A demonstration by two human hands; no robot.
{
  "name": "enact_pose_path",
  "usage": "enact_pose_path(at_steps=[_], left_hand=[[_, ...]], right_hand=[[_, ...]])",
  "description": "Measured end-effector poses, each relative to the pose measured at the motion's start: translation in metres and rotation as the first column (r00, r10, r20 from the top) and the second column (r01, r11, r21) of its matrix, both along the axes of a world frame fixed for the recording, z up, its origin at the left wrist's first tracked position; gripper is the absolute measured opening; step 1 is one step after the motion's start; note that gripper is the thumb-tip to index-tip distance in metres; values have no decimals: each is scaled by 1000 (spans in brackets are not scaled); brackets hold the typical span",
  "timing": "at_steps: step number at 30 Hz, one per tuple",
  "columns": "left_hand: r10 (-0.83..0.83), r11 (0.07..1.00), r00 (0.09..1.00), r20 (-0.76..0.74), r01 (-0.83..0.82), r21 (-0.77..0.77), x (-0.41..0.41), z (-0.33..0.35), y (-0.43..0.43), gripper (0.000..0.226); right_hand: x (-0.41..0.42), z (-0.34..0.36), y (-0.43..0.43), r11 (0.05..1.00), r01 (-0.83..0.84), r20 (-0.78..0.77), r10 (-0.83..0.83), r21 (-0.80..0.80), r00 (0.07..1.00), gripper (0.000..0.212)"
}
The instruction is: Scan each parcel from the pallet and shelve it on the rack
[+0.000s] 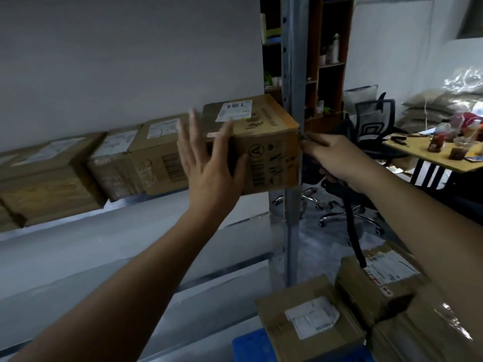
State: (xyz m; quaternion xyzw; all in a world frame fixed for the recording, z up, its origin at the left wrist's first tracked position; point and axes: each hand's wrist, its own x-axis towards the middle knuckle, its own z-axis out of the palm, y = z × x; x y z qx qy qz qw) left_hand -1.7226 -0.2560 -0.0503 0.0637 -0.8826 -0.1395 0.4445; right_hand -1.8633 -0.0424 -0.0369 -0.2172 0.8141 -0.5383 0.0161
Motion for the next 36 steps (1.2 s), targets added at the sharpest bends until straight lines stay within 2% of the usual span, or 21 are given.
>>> enact_pose_path(at_steps=[2, 4, 8, 12, 15, 20, 23, 26, 28, 30, 32, 34, 36], left_hand=[[43, 957, 999, -32, -50, -285, -15, -11, -3, 70], [100, 921, 994, -49, -112, -373, -28, -14, -7, 86], [158, 929, 987, 30, -138, -343, -52, -9, -16, 120], [162, 942, 981, 108, -121, -313, -70, 1, -11, 131], [180, 945, 976, 120, -138, -297, -74, 2, -6, 134], [167, 952, 979, 116, -129, -279, -68, 1, -1, 134], [113, 957, 992, 47, -96, -274, -57, -5, 3, 124], [-103, 949, 982, -161, 49, -313, -42, -40, 8, 101], [-345, 908, 922, -176, 281, -311, -28, -85, 13, 84], [-542, 824, 840, -16, 528, -205, -9, -143, 17, 67], [-656, 732, 715, 241, 680, -24, 2, -204, 17, 58], [-631, 746, 552, 545, 625, 229, 5, -258, 19, 81], [-536, 820, 389, 749, 449, 355, 5, -302, 17, 105]], right_hand=[[-4, 2, -7, 999, 54, 12, -54, -3, 998, 32], [-5, 2, -9, 996, 83, 28, -83, -10, 996, 32], [-6, -2, -9, 994, 107, 36, -108, 26, 993, 44], [-9, -8, -3, 987, 148, -15, -148, 59, 989, 70], [-5, -12, 4, 987, 146, -73, -141, 70, 987, 71], [17, -23, 17, 980, 147, -155, -126, 135, 980, 66], [33, -28, 26, 968, 168, -168, -137, 185, 976, 65], [55, -39, 40, 953, 197, -126, -172, 231, 977, 66], [73, -53, 51, 947, 205, -72, -193, 247, 979, 66], [92, -71, 60, 945, 204, -6, -210, 256, 978, 66], [115, -94, 65, 936, 231, 49, -252, 266, 966, 66], [140, -122, 68, 922, 264, 100, -303, 283, 948, 65], [165, -155, 67, 912, 266, 187, -334, 313, 924, 65]])
